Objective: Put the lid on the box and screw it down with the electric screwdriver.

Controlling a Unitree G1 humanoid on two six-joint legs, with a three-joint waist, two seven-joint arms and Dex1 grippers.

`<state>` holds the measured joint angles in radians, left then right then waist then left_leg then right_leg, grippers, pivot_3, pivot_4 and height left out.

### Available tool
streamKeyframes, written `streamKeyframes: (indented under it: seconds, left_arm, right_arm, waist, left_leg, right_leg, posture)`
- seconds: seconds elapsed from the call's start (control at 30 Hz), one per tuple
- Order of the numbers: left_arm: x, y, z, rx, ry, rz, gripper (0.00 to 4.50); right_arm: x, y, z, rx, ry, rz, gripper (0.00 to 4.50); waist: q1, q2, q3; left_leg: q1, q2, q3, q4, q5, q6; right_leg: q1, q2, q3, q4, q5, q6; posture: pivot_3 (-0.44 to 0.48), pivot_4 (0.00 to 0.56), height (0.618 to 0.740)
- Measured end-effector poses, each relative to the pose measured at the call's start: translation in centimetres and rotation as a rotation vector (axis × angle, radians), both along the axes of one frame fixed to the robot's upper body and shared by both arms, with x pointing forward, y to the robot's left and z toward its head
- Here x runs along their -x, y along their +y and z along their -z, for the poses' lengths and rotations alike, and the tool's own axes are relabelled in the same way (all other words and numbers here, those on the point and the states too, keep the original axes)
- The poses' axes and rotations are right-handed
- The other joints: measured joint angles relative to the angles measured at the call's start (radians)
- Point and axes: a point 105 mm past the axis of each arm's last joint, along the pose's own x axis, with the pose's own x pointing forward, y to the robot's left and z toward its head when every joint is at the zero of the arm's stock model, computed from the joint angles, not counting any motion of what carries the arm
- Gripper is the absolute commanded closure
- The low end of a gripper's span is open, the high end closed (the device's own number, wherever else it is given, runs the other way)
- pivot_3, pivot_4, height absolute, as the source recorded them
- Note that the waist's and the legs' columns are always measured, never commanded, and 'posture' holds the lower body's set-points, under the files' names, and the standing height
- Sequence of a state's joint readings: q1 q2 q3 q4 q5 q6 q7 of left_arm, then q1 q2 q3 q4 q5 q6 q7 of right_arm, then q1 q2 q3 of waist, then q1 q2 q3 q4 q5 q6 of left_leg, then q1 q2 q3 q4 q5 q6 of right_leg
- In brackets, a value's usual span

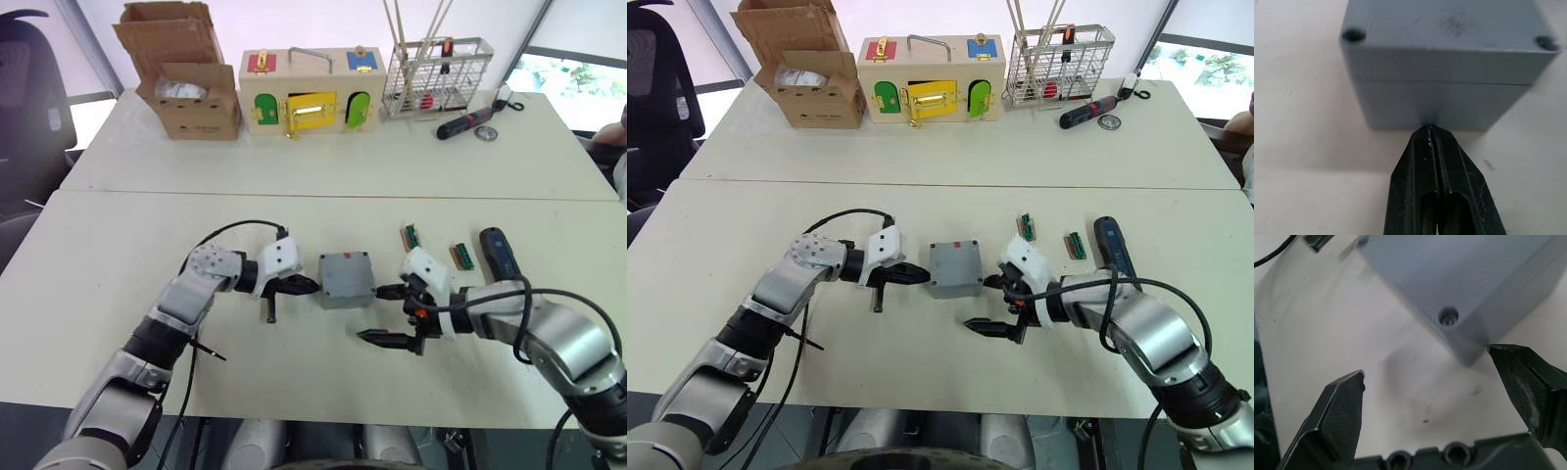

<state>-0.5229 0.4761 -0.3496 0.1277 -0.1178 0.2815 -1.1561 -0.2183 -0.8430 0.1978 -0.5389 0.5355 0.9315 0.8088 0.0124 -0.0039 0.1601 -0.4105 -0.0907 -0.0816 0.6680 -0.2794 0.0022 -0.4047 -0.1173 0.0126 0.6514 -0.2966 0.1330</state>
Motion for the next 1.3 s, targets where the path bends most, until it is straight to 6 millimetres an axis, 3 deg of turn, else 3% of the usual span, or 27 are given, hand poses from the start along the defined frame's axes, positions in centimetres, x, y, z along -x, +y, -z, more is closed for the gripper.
streamKeyframes:
  seconds: [0.27,0.33,0.47,0.53,0.6,0.7,0.83,1.1,1.3]
  left_arm:
    - [0.1,-0.3,0.0,0.010,0.008,0.016,4.50]
    - [0.2,-0.2,-0.2,0.015,0.016,0.023,4.50]
    - [-0.3,1.7,-3.0,0.082,0.011,-0.040,4.50]
    - [-0.3,2.1,-4.9,0.160,0.022,-0.077,4.50]
    - [-0.1,1.9,-7.0,0.227,0.028,-0.082,4.50]
    - [0.8,1.2,-9.6,0.288,0.004,-0.060,4.50]
    - [1.6,0.6,-10.3,0.283,-0.011,-0.054,4.50]
    - [2.2,0.4,-9.9,0.237,-0.005,-0.044,4.50]
    - [2.2,0.6,-9.7,0.220,-0.005,-0.046,4.50]
  right_arm:
    - [0.4,-0.2,-0.2,-0.009,0.000,0.033,0.02]
    - [0.2,-1.0,-0.9,-0.010,-0.019,0.067,0.02]
    - [-1.5,-5.4,-5.2,-0.038,-0.165,0.272,0.02]
    - [-2.4,-6.5,-7.3,-0.135,-0.298,0.372,0.02]
    - [-3.2,-7.1,-8.0,-0.174,-0.394,0.446,0.02]
    - [-4.6,-7.8,-6.8,-0.170,-0.428,0.543,0.02]
    - [-6.0,-6.8,-4.1,-0.180,-0.405,0.592,0.02]
    - [-8.5,-6.3,-1.8,-0.201,-0.455,0.704,2.21]
    - [-9.4,-7.1,-1.2,-0.162,-0.479,0.746,2.21]
  waist:
    - [0.001,0.000,0.000]
    - [0.002,0.000,0.000]
    - [0.000,0.000,0.000]
    - [0.000,-0.001,0.000]
    - [0.000,-0.001,0.000]
    - [-0.002,-0.001,0.000]
    - [-0.005,-0.001,0.000]
    - [-0.006,0.000,0.000]
    - [-0.007,0.000,0.000]
  left_leg:
    - [0.000,0.000,0.000,0.000,0.000,0.000]
    - [0.000,0.000,0.000,0.000,0.000,0.000]
    - [0.000,0.000,0.000,0.000,0.000,0.000]
    - [0.000,0.001,-0.001,-0.001,0.000,0.000]
    - [0.000,0.001,-0.001,-0.001,0.000,0.000]
    - [0.001,0.000,0.000,0.000,0.000,0.000]
    - [0.001,0.000,0.000,-0.001,0.001,-0.001]
    - [0.001,0.000,0.000,-0.001,0.001,-0.002]
    - [0.001,0.000,0.000,-0.001,0.001,-0.002]
  right_leg:
    - [0.000,0.000,0.000,0.000,0.000,0.000]
    - [0.000,0.000,0.000,0.000,0.000,0.000]
    - [0.000,0.000,0.000,0.000,0.000,0.000]
    - [0.000,0.000,0.000,0.000,0.000,0.000]
    - [0.000,0.000,0.000,0.000,0.000,0.000]
    - [0.001,0.000,0.001,0.000,0.000,0.000]
    - [0.000,0.001,0.001,0.002,0.000,0.000]
    - [-0.001,0.001,0.001,0.002,0.000,0.000]
    - [-0.001,0.001,0.001,0.002,0.000,0.000]
  posture:
    - [0.000,0.150,0.740]
    - [0.000,0.150,0.740]
    - [0.000,0.150,0.740]
    - [0.000,0.150,0.740]
    - [0.000,0.150,0.740]
    - [0.000,0.150,0.740]
    - [0.000,0.150,0.740]
    - [0.000,0.150,0.740]
    - [0.000,0.150,0.740]
